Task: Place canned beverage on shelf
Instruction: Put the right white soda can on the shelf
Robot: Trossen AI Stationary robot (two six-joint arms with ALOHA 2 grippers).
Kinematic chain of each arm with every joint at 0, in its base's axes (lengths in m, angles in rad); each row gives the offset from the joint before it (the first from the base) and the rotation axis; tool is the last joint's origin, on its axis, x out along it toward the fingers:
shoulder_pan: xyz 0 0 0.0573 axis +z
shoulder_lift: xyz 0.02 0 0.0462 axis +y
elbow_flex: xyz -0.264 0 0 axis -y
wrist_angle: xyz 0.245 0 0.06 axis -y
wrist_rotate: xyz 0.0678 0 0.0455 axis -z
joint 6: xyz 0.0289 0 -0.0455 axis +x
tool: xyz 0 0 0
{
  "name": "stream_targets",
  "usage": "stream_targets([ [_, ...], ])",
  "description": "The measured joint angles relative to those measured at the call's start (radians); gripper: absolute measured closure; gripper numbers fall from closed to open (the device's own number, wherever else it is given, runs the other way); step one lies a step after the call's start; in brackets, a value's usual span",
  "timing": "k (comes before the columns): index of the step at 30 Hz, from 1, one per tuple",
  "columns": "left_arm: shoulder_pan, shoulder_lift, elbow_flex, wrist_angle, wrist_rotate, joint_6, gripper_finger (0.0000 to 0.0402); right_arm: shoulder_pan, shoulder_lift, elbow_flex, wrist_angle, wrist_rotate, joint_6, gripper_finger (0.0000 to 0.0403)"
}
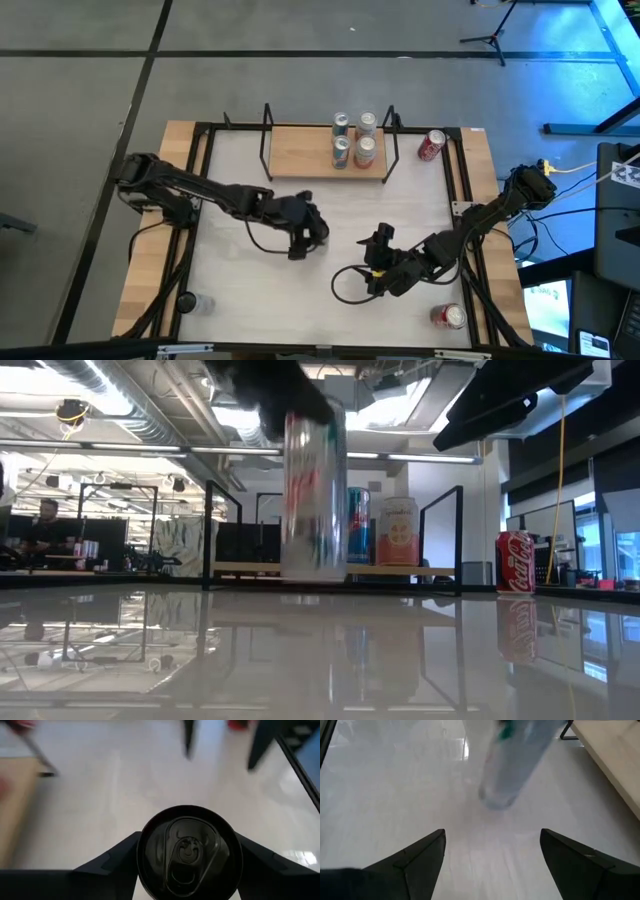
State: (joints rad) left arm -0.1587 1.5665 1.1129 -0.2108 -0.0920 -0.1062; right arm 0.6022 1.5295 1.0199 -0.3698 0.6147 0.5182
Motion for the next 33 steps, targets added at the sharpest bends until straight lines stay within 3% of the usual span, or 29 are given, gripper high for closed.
stream_targets([
  [8,0.055,-0.102,0.114,-0.200,-0.221,-0.023,0.0151,0.000,0.000,0.000,-0.005,0.031,-0.012,0.0081],
  [13,0.161,-0.112,0.214,-0.339,-0.242,-0.017,0.0152,0.000,0.000,0.000,-0.008,0.043,-0.033,0.0081],
  [22,0.408,-0.107,0.235,-0.348,-0.144,0.074,0.0152,0.000,0.000,0.000,-0.024,0.130,-0.082,0.0081],
  [30,0.553,-0.100,0.235,-0.284,-0.039,0.154,0.0151,0.000,0.000,0.000,-0.023,0.155,-0.129,0.0081],
  [33,0.601,-0.100,0.235,-0.264,0.004,0.170,0.0151,0.000,0.000,0.000,-0.022,0.240,-0.133,0.0081],
])
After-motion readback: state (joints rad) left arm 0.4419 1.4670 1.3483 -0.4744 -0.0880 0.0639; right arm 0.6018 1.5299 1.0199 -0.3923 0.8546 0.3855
